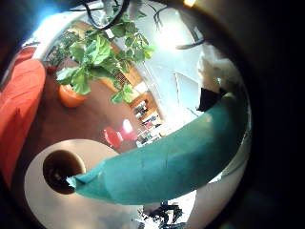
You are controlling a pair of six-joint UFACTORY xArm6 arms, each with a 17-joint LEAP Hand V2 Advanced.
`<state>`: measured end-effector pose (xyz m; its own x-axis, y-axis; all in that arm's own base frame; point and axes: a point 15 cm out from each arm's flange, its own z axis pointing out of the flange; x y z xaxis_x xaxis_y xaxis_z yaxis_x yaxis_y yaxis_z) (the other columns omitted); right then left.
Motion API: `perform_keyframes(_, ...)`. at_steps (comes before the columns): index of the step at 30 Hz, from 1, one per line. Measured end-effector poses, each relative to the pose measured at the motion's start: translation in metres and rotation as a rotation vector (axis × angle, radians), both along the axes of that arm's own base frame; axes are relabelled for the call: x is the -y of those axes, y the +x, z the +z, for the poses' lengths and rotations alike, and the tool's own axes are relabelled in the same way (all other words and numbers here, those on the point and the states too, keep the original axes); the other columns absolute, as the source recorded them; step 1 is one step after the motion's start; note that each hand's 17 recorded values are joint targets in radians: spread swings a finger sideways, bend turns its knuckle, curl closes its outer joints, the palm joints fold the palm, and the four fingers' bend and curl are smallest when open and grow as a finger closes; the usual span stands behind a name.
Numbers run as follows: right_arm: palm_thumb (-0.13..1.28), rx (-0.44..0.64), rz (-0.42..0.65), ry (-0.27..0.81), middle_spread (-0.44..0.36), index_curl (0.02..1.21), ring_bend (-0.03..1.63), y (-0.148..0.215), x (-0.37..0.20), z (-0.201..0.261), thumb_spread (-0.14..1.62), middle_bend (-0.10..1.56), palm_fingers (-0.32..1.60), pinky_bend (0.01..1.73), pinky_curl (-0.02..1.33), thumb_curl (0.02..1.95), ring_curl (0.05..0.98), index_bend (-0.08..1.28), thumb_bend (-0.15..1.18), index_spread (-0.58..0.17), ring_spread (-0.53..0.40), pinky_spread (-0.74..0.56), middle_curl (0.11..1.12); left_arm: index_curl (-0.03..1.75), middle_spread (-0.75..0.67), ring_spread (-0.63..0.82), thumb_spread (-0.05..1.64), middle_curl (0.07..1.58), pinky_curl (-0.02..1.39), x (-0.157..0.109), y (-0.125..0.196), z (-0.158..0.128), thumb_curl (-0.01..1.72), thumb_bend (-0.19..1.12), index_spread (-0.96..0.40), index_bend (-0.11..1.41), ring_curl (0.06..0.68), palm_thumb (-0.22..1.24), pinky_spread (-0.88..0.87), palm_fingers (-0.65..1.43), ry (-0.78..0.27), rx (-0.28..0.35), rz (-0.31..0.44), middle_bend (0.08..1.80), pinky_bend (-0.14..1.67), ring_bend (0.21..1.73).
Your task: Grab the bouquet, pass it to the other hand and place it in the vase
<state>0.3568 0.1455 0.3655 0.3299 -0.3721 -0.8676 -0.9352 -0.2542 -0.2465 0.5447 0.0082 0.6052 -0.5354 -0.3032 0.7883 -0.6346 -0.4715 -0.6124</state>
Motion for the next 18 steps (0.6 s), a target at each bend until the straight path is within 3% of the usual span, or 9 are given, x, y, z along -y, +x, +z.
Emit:
perform_keyframes(7,0.78,0.0,0.003,-0.005,-0.19,0.46,0.9,-0.001,0.001,-0.002,1.01,0.45,0.39,0.62,0.43,0.52,0.359,0.25,-0.02,-0.347,-0.129,0.37,0.42,1.3,-0.46,-0.4,1.1,0.86,0.72,-0.008,0.014,-0.013,0.81,-0.01,-0.78,0.54,0.5,1.0,-0.55,1.14,-0.007,-0.02,0.012,1.21,1.23,1.46)
perform_keyframes(11,0.78,-0.002,0.004,-0.007,-0.157,0.46,0.89,-0.001,0.001,-0.002,1.01,0.46,0.4,0.61,0.42,0.52,0.352,0.24,-0.02,-0.347,-0.13,0.37,0.42,1.31,-0.46,-0.4,1.08,0.86,0.72,-0.014,0.025,-0.022,0.8,-0.02,-0.79,0.51,0.501,0.99,-0.55,1.13,-0.015,-0.035,0.014,1.21,1.23,1.47)
perform_keyframes(14,0.78,-0.002,0.004,-0.007,-0.142,0.46,0.88,-0.001,0.001,-0.002,1.01,0.45,0.41,0.6,0.41,0.52,0.349,0.24,-0.02,-0.348,-0.13,0.37,0.42,1.32,-0.46,-0.41,1.05,0.86,0.71,-0.015,0.034,-0.031,0.78,-0.03,-0.79,0.5,0.497,0.95,-0.56,1.13,-0.026,-0.053,0.005,1.2,1.23,1.46)
perform_keyframes(18,0.78,0.002,0.002,-0.009,-0.189,0.45,0.87,-0.001,0.001,-0.002,1.01,0.44,0.42,0.59,0.39,0.52,0.343,0.24,-0.02,-0.349,-0.131,0.37,0.41,1.33,-0.47,-0.42,0.99,0.85,0.7,-0.007,0.04,-0.04,0.73,-0.06,-0.78,0.45,0.485,0.81,-0.57,1.1,-0.035,-0.071,-0.016,1.17,1.22,1.42)
